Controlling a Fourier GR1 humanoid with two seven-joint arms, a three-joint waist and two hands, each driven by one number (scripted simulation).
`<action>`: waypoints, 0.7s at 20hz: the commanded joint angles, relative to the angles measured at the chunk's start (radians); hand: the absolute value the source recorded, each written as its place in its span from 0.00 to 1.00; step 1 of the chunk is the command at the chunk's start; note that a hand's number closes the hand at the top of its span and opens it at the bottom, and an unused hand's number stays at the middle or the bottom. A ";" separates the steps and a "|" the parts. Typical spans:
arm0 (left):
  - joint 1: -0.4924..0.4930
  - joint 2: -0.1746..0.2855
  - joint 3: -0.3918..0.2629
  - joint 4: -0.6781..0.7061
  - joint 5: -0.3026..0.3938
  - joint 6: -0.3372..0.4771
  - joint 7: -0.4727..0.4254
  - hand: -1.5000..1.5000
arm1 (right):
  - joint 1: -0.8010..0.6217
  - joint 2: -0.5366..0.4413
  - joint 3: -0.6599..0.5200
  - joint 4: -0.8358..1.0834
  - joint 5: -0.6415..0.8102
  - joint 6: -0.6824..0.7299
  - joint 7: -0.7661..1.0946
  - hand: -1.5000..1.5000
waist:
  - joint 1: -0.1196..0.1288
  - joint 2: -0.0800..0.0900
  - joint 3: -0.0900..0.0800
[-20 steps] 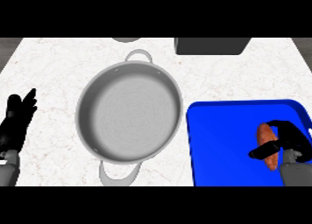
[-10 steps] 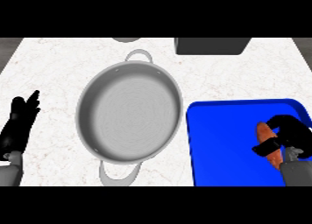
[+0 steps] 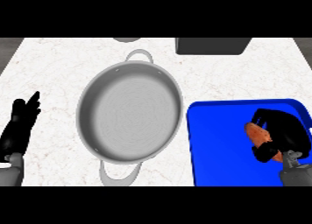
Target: Pick the sweet potato from the tray and place it in the pot
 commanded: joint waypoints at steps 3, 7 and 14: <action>0.028 0.012 0.018 -0.023 0.006 -0.012 0.014 0.50 | 0.048 -0.114 0.051 -0.165 0.041 -0.055 -0.215 1.00 | -0.007 -0.002 0.000; 0.031 -0.009 0.023 0.011 0.018 -0.016 -0.029 0.50 | 0.065 -0.095 -0.050 -0.404 -0.076 -0.047 -0.192 1.00 | -0.022 -0.005 -0.001; 0.029 -0.012 0.008 -0.043 -0.006 -0.002 0.019 0.50 | 0.008 -0.010 -0.096 -0.654 -0.197 -0.133 -0.242 1.00 | -0.013 -0.006 0.000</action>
